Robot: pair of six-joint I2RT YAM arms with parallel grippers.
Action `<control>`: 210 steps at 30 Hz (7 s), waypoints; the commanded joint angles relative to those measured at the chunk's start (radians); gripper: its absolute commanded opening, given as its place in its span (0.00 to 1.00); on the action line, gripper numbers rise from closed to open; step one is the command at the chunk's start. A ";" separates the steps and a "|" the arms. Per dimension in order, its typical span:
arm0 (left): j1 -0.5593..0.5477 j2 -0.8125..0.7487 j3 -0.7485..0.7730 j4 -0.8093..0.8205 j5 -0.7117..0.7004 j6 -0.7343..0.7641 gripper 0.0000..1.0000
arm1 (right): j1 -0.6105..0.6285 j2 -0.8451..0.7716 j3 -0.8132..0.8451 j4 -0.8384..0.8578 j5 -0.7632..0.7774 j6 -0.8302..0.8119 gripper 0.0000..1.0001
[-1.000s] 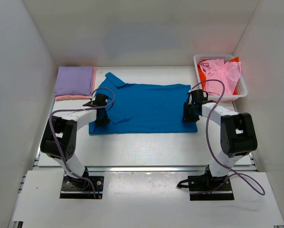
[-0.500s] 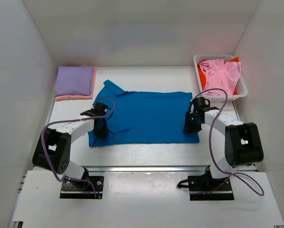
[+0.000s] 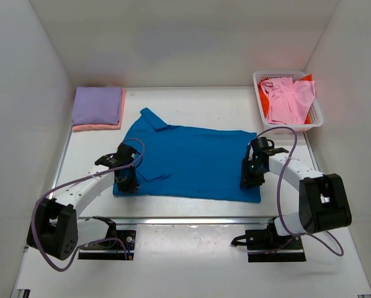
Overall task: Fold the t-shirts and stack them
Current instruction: Fold the flattened tshirt in 1/3 of the way, then grap the side of the flattened tshirt furthest away from the robot with both arms
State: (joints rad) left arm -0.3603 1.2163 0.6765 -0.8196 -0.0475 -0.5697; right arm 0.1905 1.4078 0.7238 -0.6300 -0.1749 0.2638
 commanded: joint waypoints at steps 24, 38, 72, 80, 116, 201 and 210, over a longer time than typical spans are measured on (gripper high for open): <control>-0.028 0.218 -0.035 0.152 -0.126 -0.070 0.03 | -0.046 0.039 0.002 0.047 -0.078 -0.061 0.30; -0.057 0.115 -0.049 0.043 -0.052 -0.098 0.01 | -0.048 0.091 0.052 0.004 -0.061 -0.095 0.31; 0.248 1.048 1.345 -0.019 -0.192 0.228 0.59 | -0.006 0.217 0.373 0.401 0.249 0.009 0.71; 0.284 1.187 1.451 -0.078 -0.138 0.231 0.48 | -0.017 0.258 0.381 0.415 0.235 0.015 0.69; 0.287 1.048 1.310 -0.015 -0.061 0.183 0.48 | -0.005 0.367 0.483 0.346 0.190 0.009 0.69; 0.273 1.022 1.089 0.083 0.017 0.234 0.00 | -0.030 0.715 0.858 0.176 0.367 0.164 0.41; 0.274 1.014 1.077 0.091 0.017 0.228 0.00 | -0.031 0.721 0.841 0.159 0.313 0.181 0.01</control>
State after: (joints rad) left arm -0.0872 2.2639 1.7931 -0.6983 -0.0448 -0.3481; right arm 0.1665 2.1239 1.5562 -0.4534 0.1562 0.4271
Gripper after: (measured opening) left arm 0.020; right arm 0.024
